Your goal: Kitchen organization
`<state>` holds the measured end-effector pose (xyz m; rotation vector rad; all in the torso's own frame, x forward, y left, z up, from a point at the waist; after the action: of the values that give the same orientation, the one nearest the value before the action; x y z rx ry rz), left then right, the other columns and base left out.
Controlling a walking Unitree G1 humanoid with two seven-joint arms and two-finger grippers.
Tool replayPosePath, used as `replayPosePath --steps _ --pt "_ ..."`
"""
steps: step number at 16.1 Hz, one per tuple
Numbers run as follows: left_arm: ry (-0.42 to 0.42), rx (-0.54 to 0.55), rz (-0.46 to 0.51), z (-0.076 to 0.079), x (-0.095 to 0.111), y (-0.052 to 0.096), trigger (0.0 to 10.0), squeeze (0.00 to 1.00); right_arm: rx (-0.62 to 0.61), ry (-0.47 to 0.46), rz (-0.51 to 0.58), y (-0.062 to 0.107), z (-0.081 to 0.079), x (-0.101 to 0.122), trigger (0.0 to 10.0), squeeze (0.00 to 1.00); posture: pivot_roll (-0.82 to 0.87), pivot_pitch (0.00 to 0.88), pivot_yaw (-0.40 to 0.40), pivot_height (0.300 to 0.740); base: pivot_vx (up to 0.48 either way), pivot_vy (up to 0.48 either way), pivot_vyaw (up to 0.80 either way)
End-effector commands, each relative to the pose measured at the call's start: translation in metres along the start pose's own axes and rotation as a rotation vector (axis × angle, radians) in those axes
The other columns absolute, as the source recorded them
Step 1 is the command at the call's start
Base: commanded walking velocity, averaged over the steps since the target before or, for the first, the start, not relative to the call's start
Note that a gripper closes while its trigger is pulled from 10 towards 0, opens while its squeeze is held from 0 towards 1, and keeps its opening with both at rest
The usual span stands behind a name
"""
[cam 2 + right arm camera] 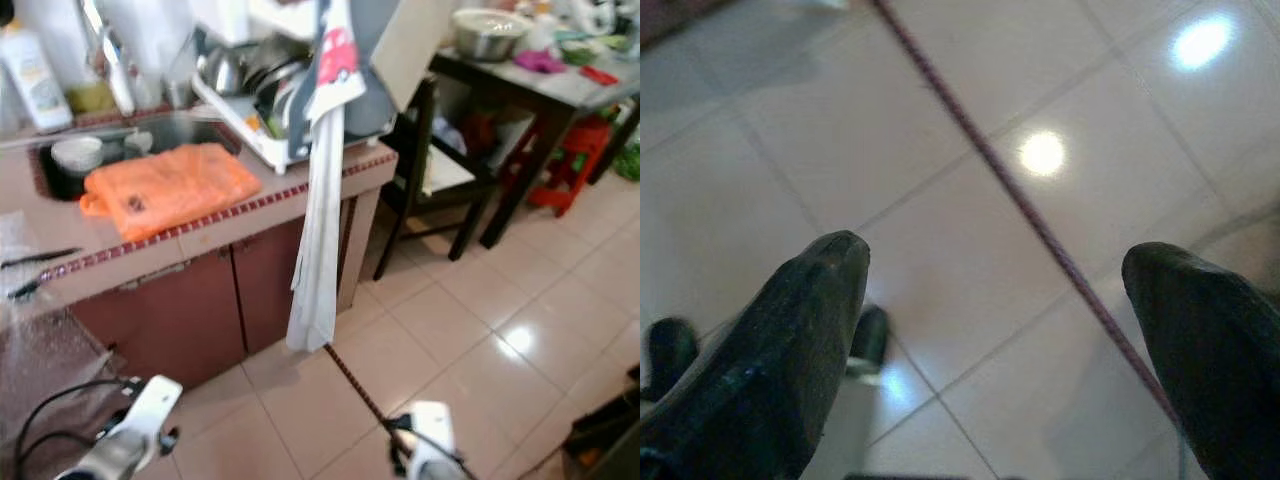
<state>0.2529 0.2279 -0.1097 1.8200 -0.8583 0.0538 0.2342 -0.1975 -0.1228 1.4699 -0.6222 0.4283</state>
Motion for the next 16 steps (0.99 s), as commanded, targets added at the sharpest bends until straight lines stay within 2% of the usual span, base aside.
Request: replayPosePath --steps 1,3,7,9,10,13,16 --pt "0.004 -0.01 0.011 0.004 0.006 0.0 10.0 0.0 -0.021 -0.001 -0.012 0.001 0.01 -0.003 10.0 0.0 0.02 0.0 -0.027 0.74 0.0 -0.442 0.0" --pt "-0.001 -0.01 0.013 0.004 0.007 0.0 10.0 0.0 -0.02 0.002 -0.013 0.001 0.009 -0.003 10.0 0.0 0.02 0.0 -0.026 0.74 0.0 -0.345 0.0" --pt "0.013 -0.009 0.015 0.004 0.007 0.0 10.0 0.0 -0.018 -0.001 -0.009 0.0 0.006 -0.001 10.0 0.0 0.02 0.0 -0.027 0.74 0.0 0.0 0.0" --pt "0.015 -0.008 0.012 0.003 0.007 0.0 10.0 0.0 -0.021 -0.044 0.0 0.0 0.006 0.002 10.0 0.0 0.02 0.0 -0.022 0.74 0.0 0.0 0.0" --pt "-0.004 -0.005 0.01 0.003 0.008 0.0 10.0 0.0 -0.03 -0.087 0.014 -0.001 0.009 0.007 10.0 0.0 0.01 0.0 -0.015 0.74 0.0 0.0 0.0" --pt "-0.049 0.002 0.01 0.0 0.011 -0.001 10.0 0.0 -0.055 -0.118 0.021 0.0 0.018 0.01 10.0 0.0 0.02 0.0 0.014 0.74 0.0 0.0 0.0" --pt "-0.079 -0.009 0.016 -0.002 0.016 -0.001 10.0 0.0 -0.061 -0.148 0.016 0.0 0.017 0.008 10.0 0.0 0.03 0.0 0.048 0.74 0.0 0.0 0.0"
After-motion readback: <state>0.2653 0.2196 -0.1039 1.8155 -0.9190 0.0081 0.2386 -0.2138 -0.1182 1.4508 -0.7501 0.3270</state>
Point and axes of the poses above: a point about 5 cm out from each wrist's last joint towards the gripper, its own y axis pointing back from the gripper into the wrist, its own x axis along the axis of the wrist's last joint, z = x × y, the point moved 6 cm from there along -y, pointing out of the wrist towards the gripper, and after that the axes turned 6 degrees about -y, right-handed, at the moved point
